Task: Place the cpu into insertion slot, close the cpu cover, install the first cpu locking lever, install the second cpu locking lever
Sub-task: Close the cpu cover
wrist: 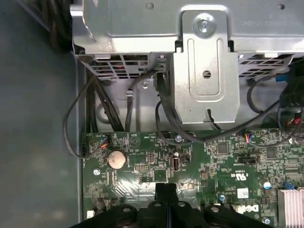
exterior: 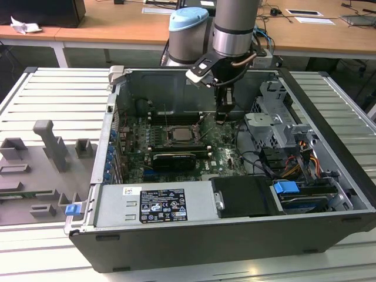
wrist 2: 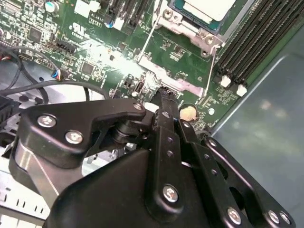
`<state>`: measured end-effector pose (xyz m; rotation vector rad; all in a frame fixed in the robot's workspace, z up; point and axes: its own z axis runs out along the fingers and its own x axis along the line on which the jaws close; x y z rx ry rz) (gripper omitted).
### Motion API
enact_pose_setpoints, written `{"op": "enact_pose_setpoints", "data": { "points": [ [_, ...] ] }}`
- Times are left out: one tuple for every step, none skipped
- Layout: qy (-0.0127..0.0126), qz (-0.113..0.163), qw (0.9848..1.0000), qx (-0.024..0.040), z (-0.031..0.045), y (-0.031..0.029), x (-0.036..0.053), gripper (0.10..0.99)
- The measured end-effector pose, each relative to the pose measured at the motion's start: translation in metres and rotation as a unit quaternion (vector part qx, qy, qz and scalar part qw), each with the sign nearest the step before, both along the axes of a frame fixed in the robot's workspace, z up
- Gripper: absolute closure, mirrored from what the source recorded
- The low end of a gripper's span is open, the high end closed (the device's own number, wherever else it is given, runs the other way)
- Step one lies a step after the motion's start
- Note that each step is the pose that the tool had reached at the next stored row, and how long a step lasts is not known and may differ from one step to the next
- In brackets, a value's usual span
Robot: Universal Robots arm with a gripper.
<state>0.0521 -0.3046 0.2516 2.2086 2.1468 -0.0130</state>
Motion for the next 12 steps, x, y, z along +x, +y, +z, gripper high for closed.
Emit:
{"op": "enact_pose_setpoints", "data": {
  "points": [
    [0.0,0.0,1.0,-0.0001,-0.0005,0.0,-0.0016,0.98],
    [0.0,0.0,1.0,-0.0001,-0.0009,0.0,-0.0045,0.98],
    [0.0,0.0,1.0,0.0,-0.0011,0.0,-0.0077,0.98],
    [0.0,0.0,1.0,0.0,-0.0013,0.0,-0.0114,0.98],
    [0.0,0.0,1.0,0.0,-0.0016,0.0,-0.0165,0.98],
    [0.0,0.0,1.0,0.0,-0.0019,0.0,-0.021,0.98],
    [0.0,0.0,1.0,0.0,-0.0023,0.0,-0.0272,0.98],
    [-0.0001,0.0,1.0,0.0002,-0.0029,0.0,-0.0321,0.98],
    [-0.0001,0.0,1.0,0.0003,-0.0038,0.0,-0.0365,0.98],
    [0.0,0.0,1.0,0.0002,-0.0047,0.0,-0.039,0.98],
    [0.0,0.0,1.0,0.0002,-0.0057,0.0,-0.0413,0.98],
    [0.0,0.0,1.0,0.0002,-0.0066,0.0,-0.0434,0.98]
  ]
}}
